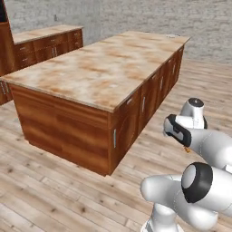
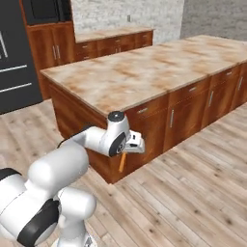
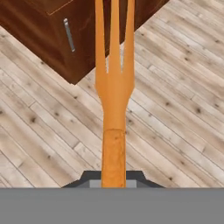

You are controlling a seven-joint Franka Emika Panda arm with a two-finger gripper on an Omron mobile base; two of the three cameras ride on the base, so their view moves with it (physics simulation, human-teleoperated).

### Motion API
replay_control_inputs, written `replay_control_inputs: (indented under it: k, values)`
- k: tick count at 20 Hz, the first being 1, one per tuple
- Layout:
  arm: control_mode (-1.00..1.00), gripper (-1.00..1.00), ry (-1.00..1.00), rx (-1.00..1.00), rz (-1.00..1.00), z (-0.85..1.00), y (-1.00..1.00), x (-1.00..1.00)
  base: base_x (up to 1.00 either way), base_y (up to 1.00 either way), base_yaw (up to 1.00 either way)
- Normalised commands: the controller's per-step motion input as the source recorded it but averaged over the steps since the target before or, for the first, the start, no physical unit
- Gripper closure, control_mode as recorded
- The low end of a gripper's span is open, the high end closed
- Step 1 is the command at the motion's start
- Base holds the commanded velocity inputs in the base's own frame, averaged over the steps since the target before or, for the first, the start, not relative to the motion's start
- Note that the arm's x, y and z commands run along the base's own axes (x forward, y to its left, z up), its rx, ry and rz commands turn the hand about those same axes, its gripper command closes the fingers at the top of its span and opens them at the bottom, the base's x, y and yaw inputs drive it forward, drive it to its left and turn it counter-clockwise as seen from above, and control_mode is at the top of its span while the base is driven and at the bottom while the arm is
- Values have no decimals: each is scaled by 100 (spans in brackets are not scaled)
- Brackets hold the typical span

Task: Take the fork and place it on the left side of the plate. Then take the spoon and place it on the right side of the plate. Make sure they're directly next to the plate.

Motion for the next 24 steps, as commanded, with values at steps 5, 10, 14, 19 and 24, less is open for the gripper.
replay_control_inputs:
  k: [5,10,14,19,24]
  values:
    - [100,100,0,0,0,0,0,0,77,-22,3]
    - [100,100,0,0,0,0,0,0,77,-31,0]
    - [100,100,0,0,0,0,0,0,77,-32,0]
    - [100,100,0,0,0,0,0,0,65,-21,-19]
    - [100,100,0,0,0,0,0,0,61,-5,-33]
